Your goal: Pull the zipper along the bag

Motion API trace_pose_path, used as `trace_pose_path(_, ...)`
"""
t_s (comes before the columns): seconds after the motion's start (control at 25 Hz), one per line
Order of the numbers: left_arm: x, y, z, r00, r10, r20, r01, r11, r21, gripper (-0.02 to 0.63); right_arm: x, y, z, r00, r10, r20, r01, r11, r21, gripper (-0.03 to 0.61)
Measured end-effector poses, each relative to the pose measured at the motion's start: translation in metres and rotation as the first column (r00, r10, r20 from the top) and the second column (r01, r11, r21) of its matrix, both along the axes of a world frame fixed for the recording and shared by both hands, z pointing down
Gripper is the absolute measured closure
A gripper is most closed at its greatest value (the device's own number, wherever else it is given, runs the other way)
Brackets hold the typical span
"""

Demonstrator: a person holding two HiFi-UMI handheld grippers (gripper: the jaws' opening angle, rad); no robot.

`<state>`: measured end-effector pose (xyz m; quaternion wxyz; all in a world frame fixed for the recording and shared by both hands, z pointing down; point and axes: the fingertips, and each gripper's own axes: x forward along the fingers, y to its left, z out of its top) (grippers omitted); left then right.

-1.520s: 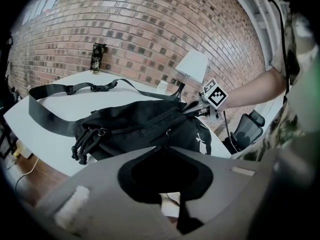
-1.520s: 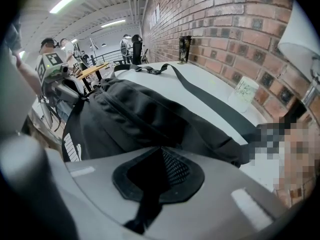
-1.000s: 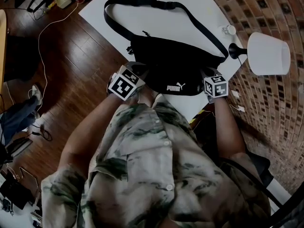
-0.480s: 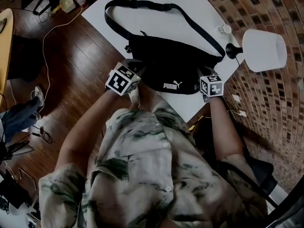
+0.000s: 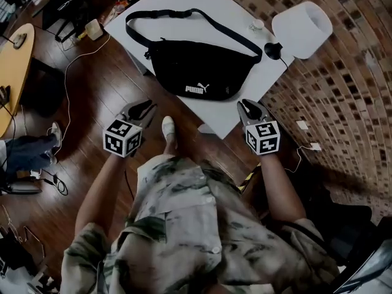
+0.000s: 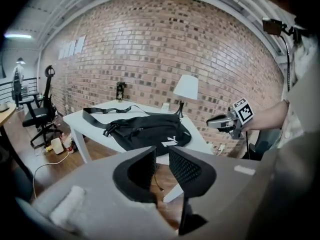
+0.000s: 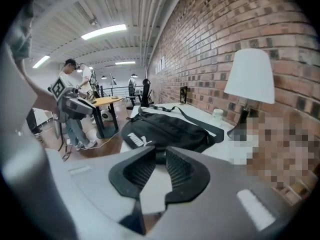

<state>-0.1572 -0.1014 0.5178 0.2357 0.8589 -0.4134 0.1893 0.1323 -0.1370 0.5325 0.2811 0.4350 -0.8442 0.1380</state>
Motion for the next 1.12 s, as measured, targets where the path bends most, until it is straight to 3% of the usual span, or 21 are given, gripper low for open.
trace_pose_path(0.24, 0.021, 0.127, -0.073, 0.993, -0.11, -0.04, 0.113, 0.99, 0.081, 0.532, 0.008, 0.141, -0.021, 0.993, -0.115, 0.037, 0.114, 0.993, 0.029, 0.512)
trace_pose_path(0.48, 0.077, 0.229, -0.121, 1.0, 0.02, 0.013, -0.021, 0.993, 0.118, 0.533, 0.009, 0.253, -0.064, 0.972, -0.202, 0.121, 0.197, 0.979, 0.046, 0.526)
trace_pose_path(0.72, 0.114, 0.284, -0.151, 0.993, 0.104, -0.053, -0.094, 0.981, 0.171, 0.534, 0.005, 0.325, -0.104, 0.97, -0.209, 0.126, 0.196, 0.974, 0.112, 0.528)
trace_pose_path(0.88, 0.099, 0.338, -0.17, 0.985, 0.14, -0.103, -0.116, 0.971, 0.21, 0.534, -0.021, 0.369, -0.12, 0.971, -0.214, 0.108, 0.198, 0.969, 0.147, 0.528)
trace_pose_path(1.12, 0.019, 0.442, -0.18, 0.981, 0.125, -0.146, -0.09, 0.97, 0.227, 0.534, -0.104, 0.453, -0.15, 0.969, -0.209, 0.134, 0.182, 0.964, 0.193, 0.528)
